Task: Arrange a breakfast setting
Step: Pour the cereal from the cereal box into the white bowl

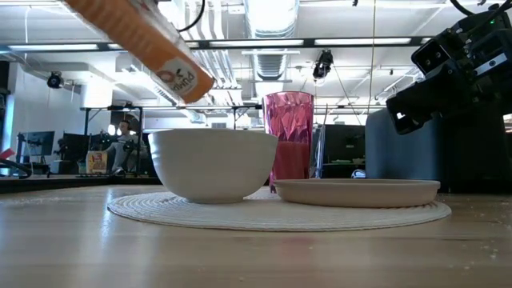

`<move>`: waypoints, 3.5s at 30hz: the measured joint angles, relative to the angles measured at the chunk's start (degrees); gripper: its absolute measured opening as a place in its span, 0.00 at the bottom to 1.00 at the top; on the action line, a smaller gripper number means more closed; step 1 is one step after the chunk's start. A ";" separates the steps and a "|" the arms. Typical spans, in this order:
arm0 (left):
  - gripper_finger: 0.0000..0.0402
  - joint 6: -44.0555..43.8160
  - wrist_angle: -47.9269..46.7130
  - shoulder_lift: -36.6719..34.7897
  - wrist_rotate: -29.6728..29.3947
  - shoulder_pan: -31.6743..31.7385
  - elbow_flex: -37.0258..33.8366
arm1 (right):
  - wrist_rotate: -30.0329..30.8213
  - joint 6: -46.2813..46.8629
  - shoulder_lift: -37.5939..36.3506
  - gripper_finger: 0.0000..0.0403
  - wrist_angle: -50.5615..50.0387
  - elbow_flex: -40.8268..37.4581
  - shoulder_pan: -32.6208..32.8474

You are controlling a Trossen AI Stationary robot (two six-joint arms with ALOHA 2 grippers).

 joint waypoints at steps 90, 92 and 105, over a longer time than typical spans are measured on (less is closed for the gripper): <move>0.00 -7.22 -0.02 0.87 14.61 4.44 -0.07 | 0.00 0.00 0.00 0.19 0.01 0.00 -0.02; 0.00 -7.86 -0.02 1.26 16.14 4.44 -0.07 | 0.00 0.00 0.00 0.19 0.00 0.00 -0.02; 0.00 -9.76 0.21 1.58 13.89 6.03 -0.07 | 0.00 0.00 0.00 0.20 0.00 0.00 -0.02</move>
